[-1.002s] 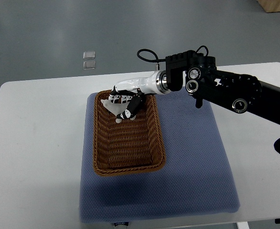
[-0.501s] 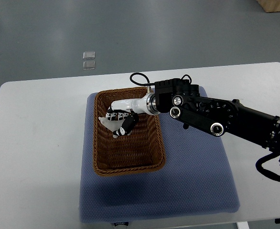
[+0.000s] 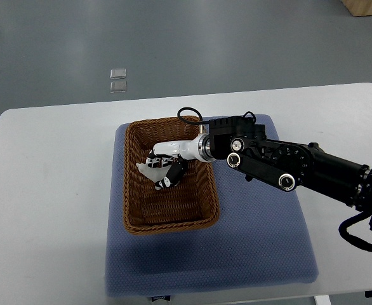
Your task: Place white bear in brown basket with right hand
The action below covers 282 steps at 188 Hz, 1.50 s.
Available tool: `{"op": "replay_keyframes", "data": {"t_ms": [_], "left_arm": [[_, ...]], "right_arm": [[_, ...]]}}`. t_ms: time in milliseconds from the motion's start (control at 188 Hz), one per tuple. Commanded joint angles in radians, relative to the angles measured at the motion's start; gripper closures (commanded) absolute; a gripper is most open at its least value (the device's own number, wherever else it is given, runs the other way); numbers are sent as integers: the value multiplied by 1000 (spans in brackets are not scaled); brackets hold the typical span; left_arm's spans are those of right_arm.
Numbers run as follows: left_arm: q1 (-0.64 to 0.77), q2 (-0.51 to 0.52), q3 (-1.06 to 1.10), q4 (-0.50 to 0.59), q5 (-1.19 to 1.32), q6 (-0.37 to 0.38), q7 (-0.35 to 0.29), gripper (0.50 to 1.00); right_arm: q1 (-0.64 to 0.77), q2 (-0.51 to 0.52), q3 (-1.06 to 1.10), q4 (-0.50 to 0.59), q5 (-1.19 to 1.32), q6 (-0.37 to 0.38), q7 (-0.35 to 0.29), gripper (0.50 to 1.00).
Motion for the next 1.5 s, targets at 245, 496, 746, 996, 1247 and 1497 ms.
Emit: {"op": "replay_keyframes", "data": {"t_ms": [245, 496, 746, 996, 1247, 1497], "left_arm": [[0, 0, 0, -2, 0, 0, 0, 500], [0, 0, 0, -2, 0, 0, 0, 500], [0, 0, 0, -2, 0, 0, 0, 500], [0, 0, 0, 0, 0, 0, 0, 500], [0, 0, 0, -3, 0, 0, 0, 500], [2, 0, 0, -3, 0, 0, 0, 500]], "right_arm": [[31, -18, 82, 2, 37, 48, -3, 576], [49, -97, 298, 2, 212, 57, -3, 576], [-127, -85, 643, -36, 555, -79, 23, 576], [-322, -56, 786, -47, 885, -163, 209, 576], [-402, -35, 786, -111, 1160, -153, 298, 574], [-400, -25, 786, -113, 1181, -157, 299, 574]]}}
